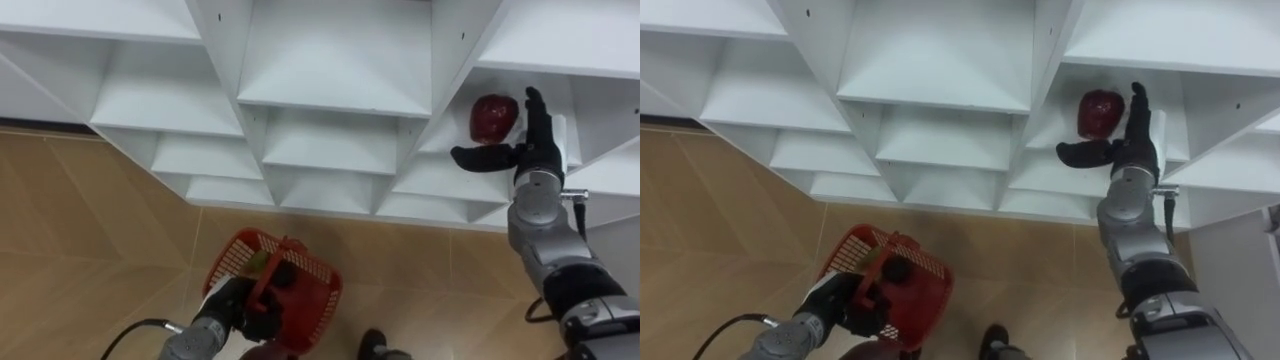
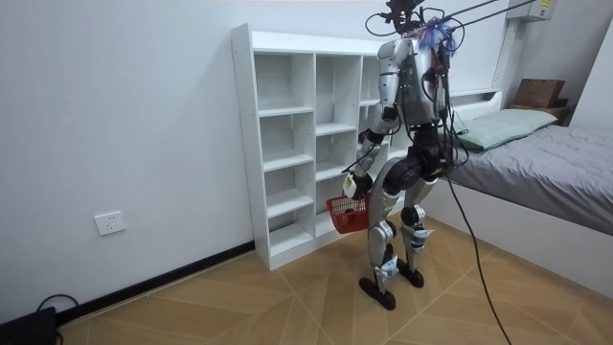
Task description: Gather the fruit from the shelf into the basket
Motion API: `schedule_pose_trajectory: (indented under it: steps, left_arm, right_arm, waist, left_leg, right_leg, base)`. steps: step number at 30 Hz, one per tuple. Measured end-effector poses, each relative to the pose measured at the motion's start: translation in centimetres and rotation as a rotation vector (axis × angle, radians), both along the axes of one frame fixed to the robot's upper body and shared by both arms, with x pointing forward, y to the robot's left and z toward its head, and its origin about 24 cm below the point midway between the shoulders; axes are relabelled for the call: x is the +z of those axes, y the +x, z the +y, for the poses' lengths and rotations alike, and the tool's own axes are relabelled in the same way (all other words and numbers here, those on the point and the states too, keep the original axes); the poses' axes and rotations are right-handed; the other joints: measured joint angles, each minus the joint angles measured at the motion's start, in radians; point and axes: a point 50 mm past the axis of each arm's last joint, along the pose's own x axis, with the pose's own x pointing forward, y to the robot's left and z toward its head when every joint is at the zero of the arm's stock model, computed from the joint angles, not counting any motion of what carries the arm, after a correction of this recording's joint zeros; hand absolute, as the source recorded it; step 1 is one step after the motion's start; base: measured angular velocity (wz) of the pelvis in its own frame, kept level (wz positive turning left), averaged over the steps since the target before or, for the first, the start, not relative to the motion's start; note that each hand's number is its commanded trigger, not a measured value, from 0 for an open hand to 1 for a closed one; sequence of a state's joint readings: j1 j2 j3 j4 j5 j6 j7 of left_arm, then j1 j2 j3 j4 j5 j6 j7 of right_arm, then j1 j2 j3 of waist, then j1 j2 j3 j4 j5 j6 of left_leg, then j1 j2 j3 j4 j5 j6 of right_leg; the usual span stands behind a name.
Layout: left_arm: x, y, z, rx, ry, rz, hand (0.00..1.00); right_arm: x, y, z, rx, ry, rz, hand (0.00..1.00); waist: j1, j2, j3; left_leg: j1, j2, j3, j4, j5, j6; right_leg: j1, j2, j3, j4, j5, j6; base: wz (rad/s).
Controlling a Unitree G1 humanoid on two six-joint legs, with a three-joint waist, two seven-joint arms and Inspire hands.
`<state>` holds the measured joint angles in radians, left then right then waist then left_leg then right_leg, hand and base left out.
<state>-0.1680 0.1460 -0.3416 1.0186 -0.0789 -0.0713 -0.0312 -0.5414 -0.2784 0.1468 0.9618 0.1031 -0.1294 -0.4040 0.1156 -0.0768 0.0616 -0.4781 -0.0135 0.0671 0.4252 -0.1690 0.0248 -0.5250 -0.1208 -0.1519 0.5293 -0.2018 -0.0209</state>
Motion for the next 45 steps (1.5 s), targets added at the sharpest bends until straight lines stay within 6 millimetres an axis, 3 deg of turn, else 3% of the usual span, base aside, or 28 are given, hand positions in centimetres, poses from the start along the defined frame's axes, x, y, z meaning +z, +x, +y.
schedule_pose_trajectory:
  steps: [12,21,29,45]
  left_arm:
    - [0.0,-0.1,-0.3,-0.012,-0.008,-0.006,1.00]
    - [0.1,-0.1,-0.4,-0.016,-0.009,-0.008,1.00]
    - [0.0,-0.2,-0.6,-0.016,-0.013,-0.006,1.00]
    - [-0.1,-0.2,-1.5,-0.019,-0.034,0.010,1.00]
  right_arm:
    - [-0.1,0.0,0.3,0.004,-0.023,0.001,0.00]
    - [1.1,0.8,0.5,-0.008,-0.060,-0.047,0.00]
    - [1.3,0.8,0.5,-0.013,-0.104,-0.058,0.00]
    - [1.0,0.5,0.2,-0.036,-0.118,-0.045,0.00]
  waist:
    - [0.003,0.006,-0.0032]
    - [0.007,0.010,-0.0058]
    - [0.010,0.023,-0.0134]
    - [0.016,0.035,-0.0096]
  left_leg:
    - [-0.004,0.001,-0.003,0.007,0.000,0.000]
    - [-0.004,0.001,-0.004,0.006,0.000,0.000]
    - [-0.008,0.000,-0.016,0.004,0.000,0.000]
    - [-0.015,0.001,-0.018,0.005,0.000,0.000]
  right_leg:
    - [0.000,0.000,-0.003,0.000,0.000,-0.001]
    - [0.001,0.000,-0.011,0.002,0.001,-0.001]
    - [0.002,0.000,-0.014,-0.010,0.001,-0.001]
    - [-0.004,-0.001,-0.017,-0.008,0.002,-0.002]
  base:
    - [0.00]
    - [0.00]
    - [0.01]
    - [0.00]
